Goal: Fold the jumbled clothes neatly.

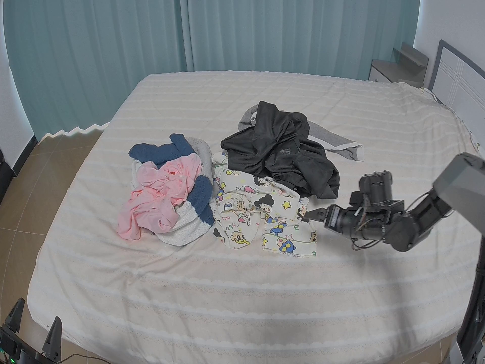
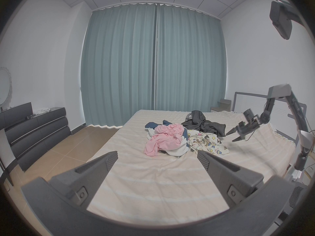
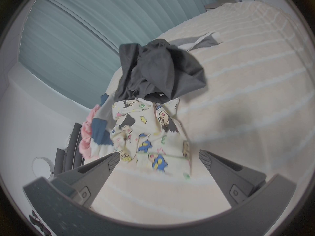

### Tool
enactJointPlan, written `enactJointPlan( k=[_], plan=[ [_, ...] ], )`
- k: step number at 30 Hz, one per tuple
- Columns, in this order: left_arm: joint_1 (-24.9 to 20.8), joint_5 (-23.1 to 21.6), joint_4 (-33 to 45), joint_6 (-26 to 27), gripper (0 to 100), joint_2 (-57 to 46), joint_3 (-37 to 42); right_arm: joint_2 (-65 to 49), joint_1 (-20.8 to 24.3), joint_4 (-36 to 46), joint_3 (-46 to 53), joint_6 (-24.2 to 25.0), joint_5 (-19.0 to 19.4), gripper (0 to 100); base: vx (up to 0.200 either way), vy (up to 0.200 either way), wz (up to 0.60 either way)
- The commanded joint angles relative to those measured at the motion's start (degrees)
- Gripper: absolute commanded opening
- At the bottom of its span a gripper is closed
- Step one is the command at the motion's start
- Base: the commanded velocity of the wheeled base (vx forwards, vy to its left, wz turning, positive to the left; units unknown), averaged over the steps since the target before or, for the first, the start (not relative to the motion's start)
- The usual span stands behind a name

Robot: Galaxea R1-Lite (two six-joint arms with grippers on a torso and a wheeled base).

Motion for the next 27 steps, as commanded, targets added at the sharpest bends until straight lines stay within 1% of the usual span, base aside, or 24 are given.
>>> enactJointPlan(
  k=[1,3,8,10,14,17,23,27],
  plan=[
    [0.0,0.1,-0.1,-0.2,100,-0.6,0.9,19.5,4.1,-3.4,-14.6,3.2,-5.8,100,0.0,0.0,0.0],
    [0.0,0.0,-0.1,-0.2,100,-0.6,0.9,20.1,4.2,-3.3,-16.1,3.1,-6.6,100,0.0,0.0,0.0],
    [0.0,0.1,-0.1,-0.2,100,-0.6,0.9,20.8,5.0,-3.0,-17.2,3.0,-6.9,100,0.0,0.0,0.0],
    [0.0,0.1,-0.1,-0.2,100,-0.6,0.9,20.7,5.1,-3.1,-17.2,2.2,-7.4,100,0.0,0.0,0.0],
    [0.0,0.1,-0.1,-0.3,100,-0.6,0.9,19.9,4.4,-3.5,-17.5,-1.1,-9.7,100,0.0,0.0,0.0],
    [0.0,0.1,-0.1,-0.3,100,-0.6,0.9,17.1,3.7,-3.4,-17.0,-1.8,-10.3,100,0.0,0.0,0.0],
    [0.0,0.1,-0.1,-0.3,100,-0.6,0.9,12.1,2.9,-3.2,-16.3,-1.8,-10.2,100,0.0,0.0,0.0],
    [0.0,0.1,0.0,-0.4,100,-0.6,0.9,12.8,2.7,-3.1,-16.4,-2.0,-10.3,100,0.0,0.0,0.0]
  ],
)
